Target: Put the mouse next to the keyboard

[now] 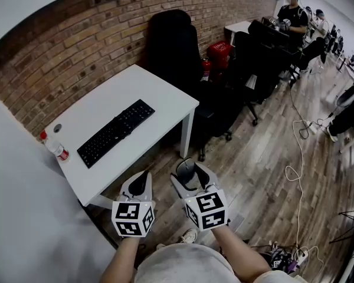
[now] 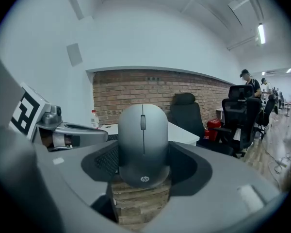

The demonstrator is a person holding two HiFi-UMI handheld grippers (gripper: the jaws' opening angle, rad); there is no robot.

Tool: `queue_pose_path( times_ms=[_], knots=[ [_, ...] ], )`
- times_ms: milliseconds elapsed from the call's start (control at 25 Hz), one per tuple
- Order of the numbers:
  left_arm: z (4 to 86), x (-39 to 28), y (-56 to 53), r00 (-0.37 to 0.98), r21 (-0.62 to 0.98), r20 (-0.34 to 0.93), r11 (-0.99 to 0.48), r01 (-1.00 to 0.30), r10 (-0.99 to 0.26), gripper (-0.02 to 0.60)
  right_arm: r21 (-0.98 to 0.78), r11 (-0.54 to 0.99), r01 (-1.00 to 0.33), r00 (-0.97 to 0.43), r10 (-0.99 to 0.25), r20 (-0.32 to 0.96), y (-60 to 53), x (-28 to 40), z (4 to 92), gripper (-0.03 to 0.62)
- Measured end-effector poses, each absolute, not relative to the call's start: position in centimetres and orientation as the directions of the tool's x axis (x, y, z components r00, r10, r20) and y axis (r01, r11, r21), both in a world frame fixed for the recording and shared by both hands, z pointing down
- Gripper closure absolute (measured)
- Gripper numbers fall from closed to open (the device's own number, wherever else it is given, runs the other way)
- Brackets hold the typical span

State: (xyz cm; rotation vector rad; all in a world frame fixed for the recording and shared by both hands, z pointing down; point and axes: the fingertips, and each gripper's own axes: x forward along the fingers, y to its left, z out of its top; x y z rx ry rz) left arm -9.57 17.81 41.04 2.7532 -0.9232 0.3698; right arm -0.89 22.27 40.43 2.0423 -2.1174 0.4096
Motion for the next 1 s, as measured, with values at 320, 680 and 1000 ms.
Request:
queue_pose_path(
  times_ms=[320, 680, 1000],
  knots=[
    [41.6, -5.9, 17.0, 0.767, 0.105, 0.324, -0.785, -0.611, -0.554, 0.588, -0.105, 0.032, -0.994, -0.062, -0.953, 0.296, 21.6, 2.6, 40.8, 0.287],
    [42.1, -3.9, 15.8, 0.761, 0.106, 0.338, -0.781, -0.616, -0.554, 0.588, -0.125, 0.046, -0.991, -0.081, -0.95, 0.301, 20.7, 4.5, 41.4, 0.287],
    [43.5, -3.6, 11.5, 0.755, 0.132, 0.346, -0.767, -0.627, -0.557, 0.588, -0.125, 0.058, -0.99, -0.097, -0.939, 0.331, 16.7, 4.7, 42.8, 0.287]
  ],
)
